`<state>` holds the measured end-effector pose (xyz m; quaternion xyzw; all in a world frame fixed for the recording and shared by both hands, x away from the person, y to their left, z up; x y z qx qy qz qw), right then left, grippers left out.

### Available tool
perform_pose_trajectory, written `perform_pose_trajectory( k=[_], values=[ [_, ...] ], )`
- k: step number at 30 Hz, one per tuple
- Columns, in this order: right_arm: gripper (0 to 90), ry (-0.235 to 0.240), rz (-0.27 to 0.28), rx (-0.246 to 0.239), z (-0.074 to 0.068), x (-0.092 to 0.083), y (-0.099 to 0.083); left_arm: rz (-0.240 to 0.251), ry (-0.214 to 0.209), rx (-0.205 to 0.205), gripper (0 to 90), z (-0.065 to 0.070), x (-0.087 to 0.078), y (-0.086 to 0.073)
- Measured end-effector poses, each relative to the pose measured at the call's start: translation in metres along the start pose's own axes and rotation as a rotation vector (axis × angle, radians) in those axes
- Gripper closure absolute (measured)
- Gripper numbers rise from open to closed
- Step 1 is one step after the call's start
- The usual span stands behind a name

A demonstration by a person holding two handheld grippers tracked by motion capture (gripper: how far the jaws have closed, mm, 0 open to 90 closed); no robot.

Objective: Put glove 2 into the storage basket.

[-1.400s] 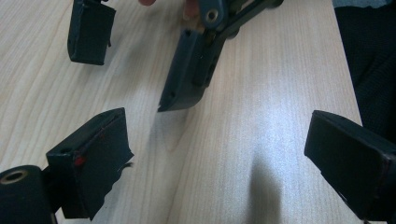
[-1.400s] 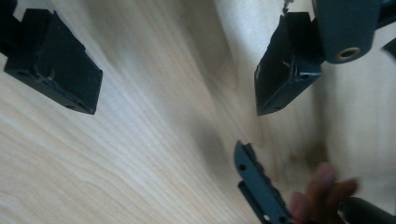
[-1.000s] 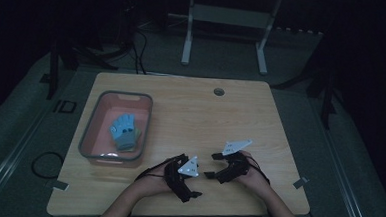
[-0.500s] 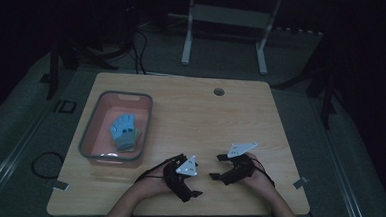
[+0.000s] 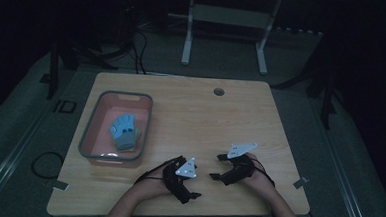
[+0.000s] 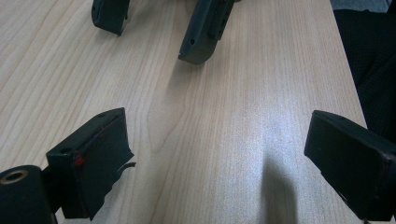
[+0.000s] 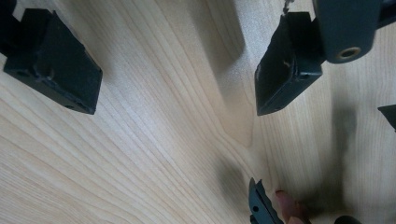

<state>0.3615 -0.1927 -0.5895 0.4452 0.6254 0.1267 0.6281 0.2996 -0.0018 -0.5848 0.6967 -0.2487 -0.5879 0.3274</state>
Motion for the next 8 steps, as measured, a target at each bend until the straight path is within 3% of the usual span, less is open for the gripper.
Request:
perform_pose_trajectory(
  k=[8],
  values=[
    [15.1, -0.002, 0.001, -0.006, 0.0001, 0.0002, -0.0003, 0.011, -0.001, -0.001, 7.0, -0.0001, -0.0007, -0.0006]
  ],
)
Point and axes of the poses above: each handheld gripper's, and its own axes: x roughly forward along the jaws, y roughly out of its top, z roughly to its right, the point moved 4 cm from there along x, roughly forward along the jaws, and after that the axes turned 5 degrees about x, right-handed, at the moved point
